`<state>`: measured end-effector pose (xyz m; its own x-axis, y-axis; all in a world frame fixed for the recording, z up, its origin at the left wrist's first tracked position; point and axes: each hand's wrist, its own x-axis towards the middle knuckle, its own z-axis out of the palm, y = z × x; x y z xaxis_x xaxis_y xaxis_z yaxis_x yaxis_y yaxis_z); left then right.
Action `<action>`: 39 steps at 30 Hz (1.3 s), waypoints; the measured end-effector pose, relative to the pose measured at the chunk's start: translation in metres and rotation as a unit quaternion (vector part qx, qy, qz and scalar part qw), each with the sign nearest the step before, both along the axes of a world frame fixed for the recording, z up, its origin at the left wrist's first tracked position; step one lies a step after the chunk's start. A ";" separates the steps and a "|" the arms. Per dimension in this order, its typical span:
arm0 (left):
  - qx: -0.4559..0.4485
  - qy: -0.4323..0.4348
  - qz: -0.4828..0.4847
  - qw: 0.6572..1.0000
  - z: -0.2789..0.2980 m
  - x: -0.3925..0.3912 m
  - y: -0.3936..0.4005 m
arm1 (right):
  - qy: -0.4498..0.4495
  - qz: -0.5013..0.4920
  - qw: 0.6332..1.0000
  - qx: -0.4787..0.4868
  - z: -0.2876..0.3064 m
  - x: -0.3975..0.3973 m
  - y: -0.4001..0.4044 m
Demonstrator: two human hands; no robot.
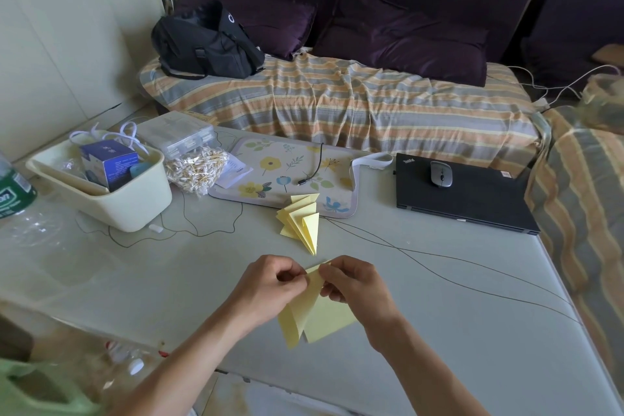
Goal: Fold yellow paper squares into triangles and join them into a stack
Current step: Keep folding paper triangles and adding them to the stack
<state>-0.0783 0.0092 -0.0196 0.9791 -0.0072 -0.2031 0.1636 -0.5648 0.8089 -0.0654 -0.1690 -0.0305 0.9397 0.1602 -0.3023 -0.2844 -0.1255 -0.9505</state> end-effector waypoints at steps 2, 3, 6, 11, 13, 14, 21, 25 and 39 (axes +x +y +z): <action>0.000 0.004 -0.001 1.000 0.001 0.000 0.000 | -0.002 -0.011 1.000 0.009 0.001 0.001 -0.001; 0.000 0.005 -0.002 1.000 0.001 -0.001 0.000 | -0.004 -0.014 1.000 0.012 0.001 0.001 -0.001; 0.000 0.007 -0.001 1.000 0.001 -0.001 0.000 | -0.012 -0.017 1.000 0.013 0.000 0.001 -0.001; -0.005 0.009 0.004 1.000 0.001 -0.001 0.000 | -0.005 -0.019 1.000 0.011 -0.002 0.002 -0.001; -0.006 0.006 0.009 1.000 0.001 -0.001 0.000 | 0.008 0.004 1.000 0.013 -0.002 0.001 0.000; -0.009 0.005 0.012 1.000 0.001 -0.001 0.000 | 0.012 0.018 1.000 0.011 -0.002 0.001 0.000; -0.015 0.011 0.013 1.000 -0.001 -0.001 0.000 | 0.002 0.021 1.000 -0.019 -0.002 0.000 0.000; -0.027 0.034 -0.004 0.999 -0.003 0.000 0.000 | -0.003 -0.009 1.000 -0.014 -0.003 0.000 0.001; -0.077 0.037 0.031 0.996 -0.004 0.001 0.003 | 0.032 0.008 0.999 0.022 -0.009 0.002 0.002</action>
